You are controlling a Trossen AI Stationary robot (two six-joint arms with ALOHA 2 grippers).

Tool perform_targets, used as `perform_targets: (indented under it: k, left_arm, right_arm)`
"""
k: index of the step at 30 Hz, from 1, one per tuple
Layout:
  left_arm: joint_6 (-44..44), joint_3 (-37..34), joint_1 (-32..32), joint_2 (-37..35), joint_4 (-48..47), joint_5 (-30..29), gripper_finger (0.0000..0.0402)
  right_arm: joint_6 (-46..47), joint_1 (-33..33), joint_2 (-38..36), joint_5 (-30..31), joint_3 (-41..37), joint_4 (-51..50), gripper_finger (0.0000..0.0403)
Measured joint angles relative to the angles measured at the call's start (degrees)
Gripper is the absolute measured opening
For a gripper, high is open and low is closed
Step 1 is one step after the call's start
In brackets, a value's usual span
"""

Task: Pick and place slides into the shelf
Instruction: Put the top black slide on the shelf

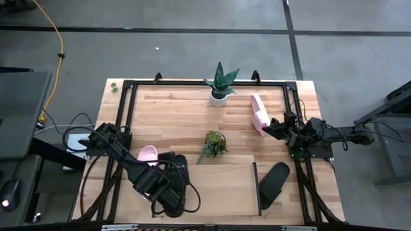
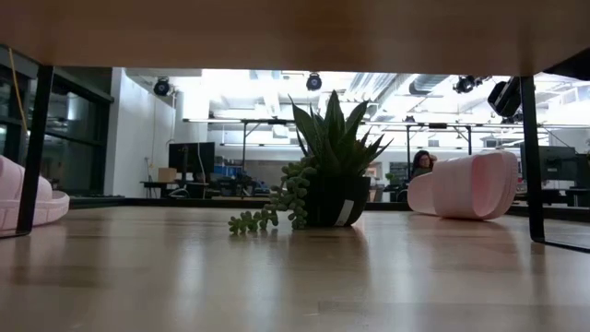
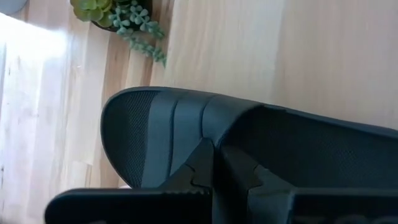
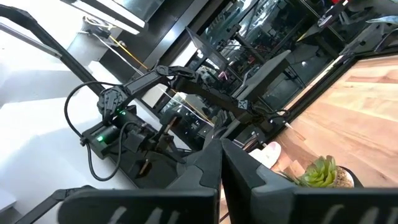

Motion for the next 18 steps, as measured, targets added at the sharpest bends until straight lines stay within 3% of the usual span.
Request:
perform_targets:
  k: [18]
  left_arm:
    - [-2.1, 0.0, -1.5, 0.0, 0.0, 2.1, 0.0001]
  right_arm:
    - [-0.2, 0.0, 0.0, 0.4, 0.0, -0.7, 0.0]
